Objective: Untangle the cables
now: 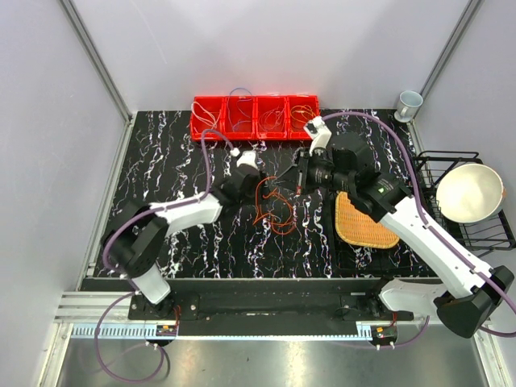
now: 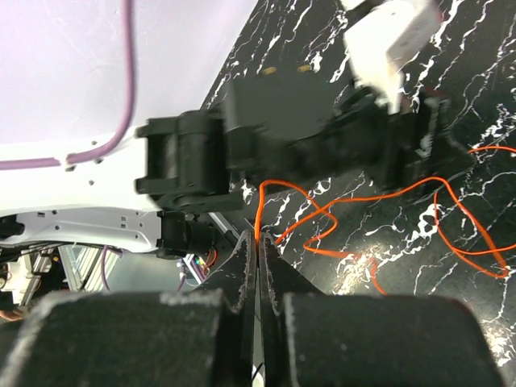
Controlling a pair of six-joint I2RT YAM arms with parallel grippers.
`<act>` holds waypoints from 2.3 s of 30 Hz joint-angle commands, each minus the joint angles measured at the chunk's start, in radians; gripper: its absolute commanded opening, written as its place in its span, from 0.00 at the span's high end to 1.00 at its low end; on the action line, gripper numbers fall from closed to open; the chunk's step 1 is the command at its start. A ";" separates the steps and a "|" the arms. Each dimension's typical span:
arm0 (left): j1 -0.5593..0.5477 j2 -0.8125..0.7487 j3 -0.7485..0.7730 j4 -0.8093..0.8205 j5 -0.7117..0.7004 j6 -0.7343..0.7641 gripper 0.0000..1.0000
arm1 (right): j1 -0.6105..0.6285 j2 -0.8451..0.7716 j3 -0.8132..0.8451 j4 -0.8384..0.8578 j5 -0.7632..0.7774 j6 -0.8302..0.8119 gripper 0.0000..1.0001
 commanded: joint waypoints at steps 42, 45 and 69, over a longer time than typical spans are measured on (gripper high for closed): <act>-0.014 -0.021 -0.012 0.027 0.067 0.018 1.00 | 0.006 -0.087 -0.062 -0.065 0.105 -0.124 1.00; -0.011 -0.135 -0.067 0.031 0.105 0.060 1.00 | 0.008 -0.076 -0.071 -0.068 0.079 -0.137 1.00; 0.134 -0.238 -0.315 0.351 0.706 0.059 1.00 | 0.006 0.231 -0.223 0.081 -0.001 -0.163 1.00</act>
